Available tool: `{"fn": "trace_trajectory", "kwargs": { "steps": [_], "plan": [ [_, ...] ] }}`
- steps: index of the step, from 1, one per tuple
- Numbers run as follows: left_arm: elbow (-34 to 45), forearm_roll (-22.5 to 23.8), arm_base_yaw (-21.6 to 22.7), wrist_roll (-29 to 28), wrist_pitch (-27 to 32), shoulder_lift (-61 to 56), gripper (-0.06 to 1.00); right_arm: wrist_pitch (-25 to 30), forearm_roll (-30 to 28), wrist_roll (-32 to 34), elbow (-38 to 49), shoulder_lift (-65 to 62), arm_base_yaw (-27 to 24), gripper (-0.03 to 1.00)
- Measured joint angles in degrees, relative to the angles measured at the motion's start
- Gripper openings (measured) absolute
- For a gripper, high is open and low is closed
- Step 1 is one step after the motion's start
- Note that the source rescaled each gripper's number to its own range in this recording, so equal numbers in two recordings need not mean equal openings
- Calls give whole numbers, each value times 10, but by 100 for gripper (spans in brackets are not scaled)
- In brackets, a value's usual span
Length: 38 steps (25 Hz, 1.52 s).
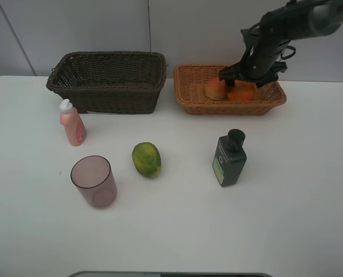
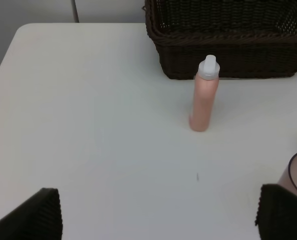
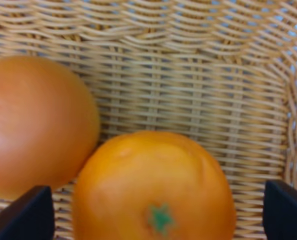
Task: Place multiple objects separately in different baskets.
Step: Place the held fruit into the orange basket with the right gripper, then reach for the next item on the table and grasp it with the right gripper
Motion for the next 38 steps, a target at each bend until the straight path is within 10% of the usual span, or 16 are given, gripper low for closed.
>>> {"fn": "trace_trajectory", "kwargs": {
  "steps": [38],
  "plan": [
    [0,0,0,0,0,0,100,277,136,-29,140,-267,168,82]
  ]
}}
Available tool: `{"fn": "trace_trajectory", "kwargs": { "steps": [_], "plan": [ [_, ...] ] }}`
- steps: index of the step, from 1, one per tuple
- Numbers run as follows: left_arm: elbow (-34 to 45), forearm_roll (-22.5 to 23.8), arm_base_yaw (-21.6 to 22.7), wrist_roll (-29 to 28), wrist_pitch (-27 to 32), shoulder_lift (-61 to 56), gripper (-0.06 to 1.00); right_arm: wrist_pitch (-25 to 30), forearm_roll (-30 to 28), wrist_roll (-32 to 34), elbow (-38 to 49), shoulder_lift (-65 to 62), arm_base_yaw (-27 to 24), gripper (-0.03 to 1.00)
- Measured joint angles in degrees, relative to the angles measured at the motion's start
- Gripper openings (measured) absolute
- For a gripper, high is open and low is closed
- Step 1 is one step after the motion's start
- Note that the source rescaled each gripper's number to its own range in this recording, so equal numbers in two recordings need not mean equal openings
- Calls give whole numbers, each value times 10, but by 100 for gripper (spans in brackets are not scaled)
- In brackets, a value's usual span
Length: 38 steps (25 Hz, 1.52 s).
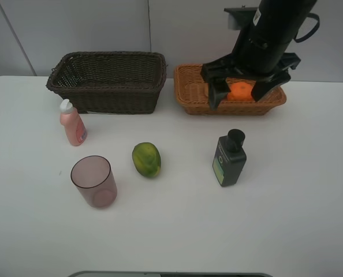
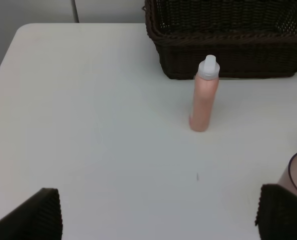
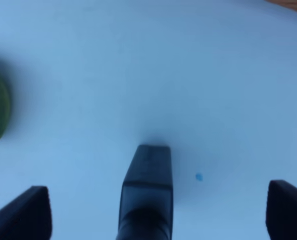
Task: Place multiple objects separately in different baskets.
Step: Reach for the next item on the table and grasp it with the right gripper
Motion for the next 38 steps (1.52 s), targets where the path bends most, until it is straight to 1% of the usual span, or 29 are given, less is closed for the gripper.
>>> {"fn": "trace_trajectory", "kwargs": {
  "steps": [3,7,11,14,20,24,30,38],
  "plan": [
    [0,0,0,0,0,0,100,-2,2,11,5,0,8,82],
    [0,0,0,0,0,0,100,-27,-1,29,44,0,18,84],
    [0,0,0,0,0,0,100,-63,-14,61,84,0,18,95],
    [0,0,0,0,0,0,100,-77,-17,70,98,1,18,99],
    [0,0,0,0,0,0,100,-75,-25,74,100,35,18,100],
    [0,0,0,0,0,0,100,-75,-14,75,100,59,18,100],
    [0,0,0,0,0,0,100,-88,-10,75,100,64,18,100],
    [0,0,0,0,0,0,100,-88,-10,75,107,75,23,100]
  ]
}}
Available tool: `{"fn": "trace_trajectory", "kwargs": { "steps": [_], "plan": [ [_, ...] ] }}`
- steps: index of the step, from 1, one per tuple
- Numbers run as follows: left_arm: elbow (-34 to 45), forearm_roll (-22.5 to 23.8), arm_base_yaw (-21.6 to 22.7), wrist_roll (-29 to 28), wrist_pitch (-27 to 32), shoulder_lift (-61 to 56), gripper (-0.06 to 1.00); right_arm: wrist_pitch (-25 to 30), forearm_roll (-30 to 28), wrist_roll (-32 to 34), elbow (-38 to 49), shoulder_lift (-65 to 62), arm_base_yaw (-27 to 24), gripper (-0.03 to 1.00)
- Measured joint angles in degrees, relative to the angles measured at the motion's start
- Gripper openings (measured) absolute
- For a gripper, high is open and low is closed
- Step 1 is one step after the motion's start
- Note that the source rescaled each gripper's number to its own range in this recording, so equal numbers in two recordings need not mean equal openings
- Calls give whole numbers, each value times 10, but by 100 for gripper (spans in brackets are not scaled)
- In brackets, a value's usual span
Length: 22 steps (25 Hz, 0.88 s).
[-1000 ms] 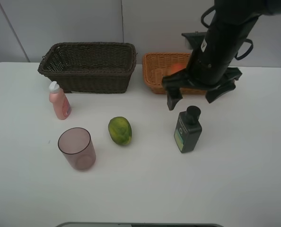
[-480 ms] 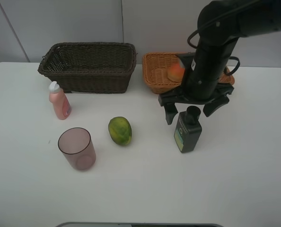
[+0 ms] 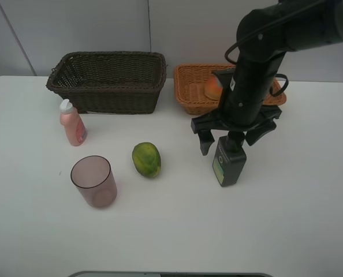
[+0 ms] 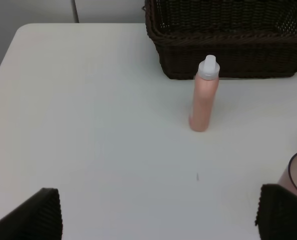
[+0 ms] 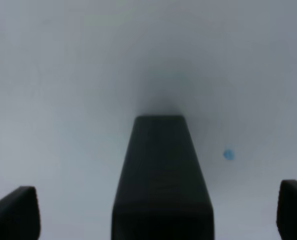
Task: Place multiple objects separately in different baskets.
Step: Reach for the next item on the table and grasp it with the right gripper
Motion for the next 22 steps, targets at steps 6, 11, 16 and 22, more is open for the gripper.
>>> {"fn": "trace_trajectory", "kwargs": {
  "steps": [6,11,16,22],
  "plan": [
    [0,0,0,0,0,0,100,-11,0,0,43,0,2,100],
    [0,0,0,0,0,0,100,-33,0,1,54,-5,2,99],
    [0,0,0,0,0,0,100,-37,0,1,55,-6,2,66],
    [0,0,0,0,0,0,100,-39,2,1,55,-6,2,1]
  ]
}}
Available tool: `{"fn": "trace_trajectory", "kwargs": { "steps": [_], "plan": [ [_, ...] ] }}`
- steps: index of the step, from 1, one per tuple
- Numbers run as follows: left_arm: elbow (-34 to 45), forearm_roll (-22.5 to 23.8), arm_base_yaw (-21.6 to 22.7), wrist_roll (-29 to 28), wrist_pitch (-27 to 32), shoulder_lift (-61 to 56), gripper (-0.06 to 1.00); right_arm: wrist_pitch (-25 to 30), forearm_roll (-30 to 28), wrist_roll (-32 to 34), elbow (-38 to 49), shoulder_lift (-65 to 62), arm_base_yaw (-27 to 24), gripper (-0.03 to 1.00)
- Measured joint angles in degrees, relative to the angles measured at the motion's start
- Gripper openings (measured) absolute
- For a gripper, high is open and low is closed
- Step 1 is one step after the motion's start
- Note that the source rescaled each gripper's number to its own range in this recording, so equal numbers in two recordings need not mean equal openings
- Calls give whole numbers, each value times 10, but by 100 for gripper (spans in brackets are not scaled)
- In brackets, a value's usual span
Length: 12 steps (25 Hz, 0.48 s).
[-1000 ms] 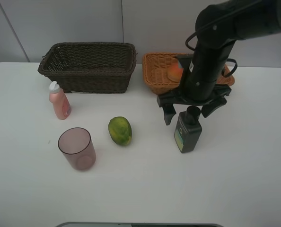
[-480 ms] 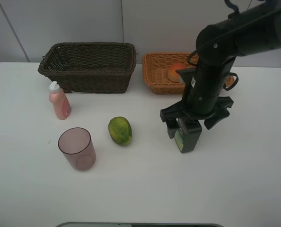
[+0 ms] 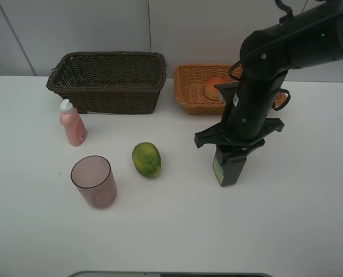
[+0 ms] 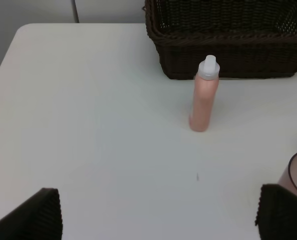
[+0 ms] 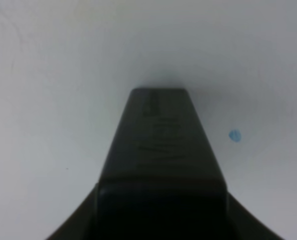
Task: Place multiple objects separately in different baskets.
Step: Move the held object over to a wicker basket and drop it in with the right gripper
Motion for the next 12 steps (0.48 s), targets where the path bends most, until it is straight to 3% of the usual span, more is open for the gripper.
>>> {"fn": "trace_trajectory", "kwargs": {
  "steps": [12],
  "plan": [
    [0,0,0,0,0,0,100,0,0,0,0,0,0,1]
  ]
}}
